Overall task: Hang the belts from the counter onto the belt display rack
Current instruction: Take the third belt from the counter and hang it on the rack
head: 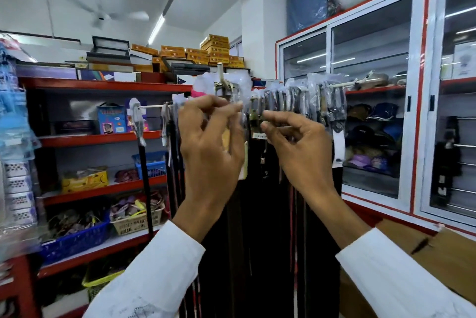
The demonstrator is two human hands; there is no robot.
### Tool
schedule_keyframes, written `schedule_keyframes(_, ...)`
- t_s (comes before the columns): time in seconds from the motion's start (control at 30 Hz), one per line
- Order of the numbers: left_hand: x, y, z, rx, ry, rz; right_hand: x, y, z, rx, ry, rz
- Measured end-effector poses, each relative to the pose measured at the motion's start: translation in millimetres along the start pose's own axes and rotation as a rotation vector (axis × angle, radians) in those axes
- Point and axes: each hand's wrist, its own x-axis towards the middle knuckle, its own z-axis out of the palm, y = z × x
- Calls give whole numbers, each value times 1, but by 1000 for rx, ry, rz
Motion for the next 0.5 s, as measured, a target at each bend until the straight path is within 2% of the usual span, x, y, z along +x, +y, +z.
schedule_keyframes(0.1, -12, 27, 21, -93, -138, 65, -4, 12, -34, -64, 175, 8)
schedule_keyframes(0.17, -14, 46, 39, -153, -282, 30, -2, 24, -58, -72, 326, 51)
schedule_keyframes(0.23, -12, 59, 60, -195, -381, -57, 5, 36, -81, -74, 403, 111)
schedule_keyframes(0.3, -7, 67, 83, -220, -418, -164, 18, 48, -101, -99, 343, 157)
schedule_keyframes(0.37, 2, 71, 103, -215, -419, -253, 34, 56, -111, -88, 205, 174)
schedule_keyframes(0.5, 16, 71, 132, -172, -404, -331, 60, 64, -107, 13, -8, 198)
